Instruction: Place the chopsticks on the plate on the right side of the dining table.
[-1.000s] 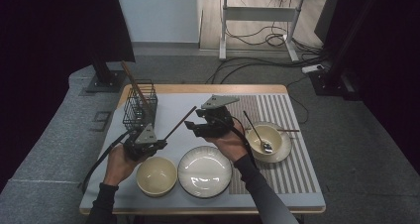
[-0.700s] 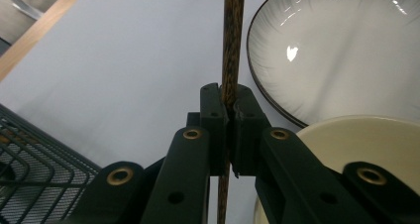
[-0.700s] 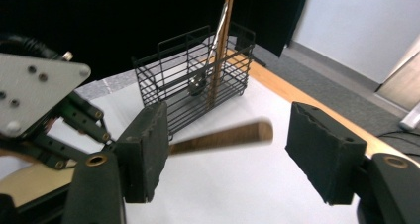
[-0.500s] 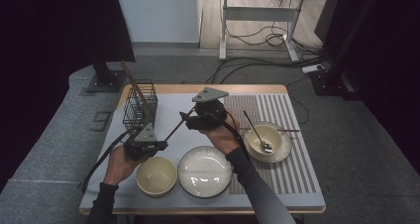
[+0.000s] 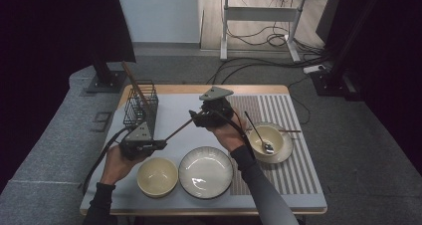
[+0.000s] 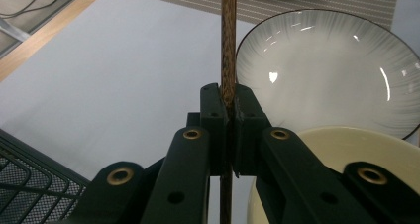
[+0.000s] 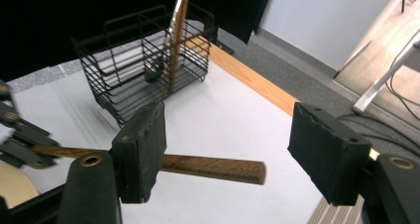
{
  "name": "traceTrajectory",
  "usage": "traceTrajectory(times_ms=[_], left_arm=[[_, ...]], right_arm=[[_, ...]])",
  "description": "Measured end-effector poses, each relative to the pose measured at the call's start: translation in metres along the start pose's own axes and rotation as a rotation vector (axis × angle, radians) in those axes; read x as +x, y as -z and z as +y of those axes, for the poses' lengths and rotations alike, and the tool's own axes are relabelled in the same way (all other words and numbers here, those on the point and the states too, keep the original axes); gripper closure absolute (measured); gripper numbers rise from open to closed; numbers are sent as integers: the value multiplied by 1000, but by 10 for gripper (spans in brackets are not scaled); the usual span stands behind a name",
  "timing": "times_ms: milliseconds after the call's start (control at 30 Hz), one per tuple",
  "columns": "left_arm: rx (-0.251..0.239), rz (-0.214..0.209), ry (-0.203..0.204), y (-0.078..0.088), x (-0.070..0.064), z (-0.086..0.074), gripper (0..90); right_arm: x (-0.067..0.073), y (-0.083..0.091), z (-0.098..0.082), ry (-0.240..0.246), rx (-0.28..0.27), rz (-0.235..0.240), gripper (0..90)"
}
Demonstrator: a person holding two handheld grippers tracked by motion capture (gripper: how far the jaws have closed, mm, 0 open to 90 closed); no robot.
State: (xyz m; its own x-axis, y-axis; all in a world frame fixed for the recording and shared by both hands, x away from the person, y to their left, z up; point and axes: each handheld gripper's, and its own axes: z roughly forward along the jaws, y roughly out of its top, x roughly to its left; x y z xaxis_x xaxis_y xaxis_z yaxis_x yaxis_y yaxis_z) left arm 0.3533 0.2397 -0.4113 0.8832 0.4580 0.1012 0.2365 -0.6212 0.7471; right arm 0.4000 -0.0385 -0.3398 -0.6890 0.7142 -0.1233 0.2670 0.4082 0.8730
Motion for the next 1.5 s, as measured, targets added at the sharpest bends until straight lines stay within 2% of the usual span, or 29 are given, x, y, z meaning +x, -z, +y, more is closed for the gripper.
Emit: traceTrajectory(times_ms=[200,500,700,867,1067,1167,1333,1500], left_arm=[[0,-7,-11,1,-1,-1,856],[-64,-32,-9,11,-1,-1,852],[-52,-40,-19,13,-3,-2,855],[-54,-53,-29,15,-4,-4,856],[-56,-107,-27,17,-1,-10,856],[-37,-124,-35,17,-3,-13,856],[-21,-155,-46,15,-4,-16,856],[-15,-185,-51,13,-5,-16,856]], right_arm=[[-9,-4,-14,-13,23,-6,294],[-23,-9,-37,-46,57,-23,291],[-26,-13,-50,-60,84,-19,293],[-25,-4,-48,-37,63,18,299],[-23,13,-48,22,66,75,306],[-20,20,-51,45,74,113,312],[-11,24,-55,90,92,171,322],[3,21,-57,135,115,241,334]])
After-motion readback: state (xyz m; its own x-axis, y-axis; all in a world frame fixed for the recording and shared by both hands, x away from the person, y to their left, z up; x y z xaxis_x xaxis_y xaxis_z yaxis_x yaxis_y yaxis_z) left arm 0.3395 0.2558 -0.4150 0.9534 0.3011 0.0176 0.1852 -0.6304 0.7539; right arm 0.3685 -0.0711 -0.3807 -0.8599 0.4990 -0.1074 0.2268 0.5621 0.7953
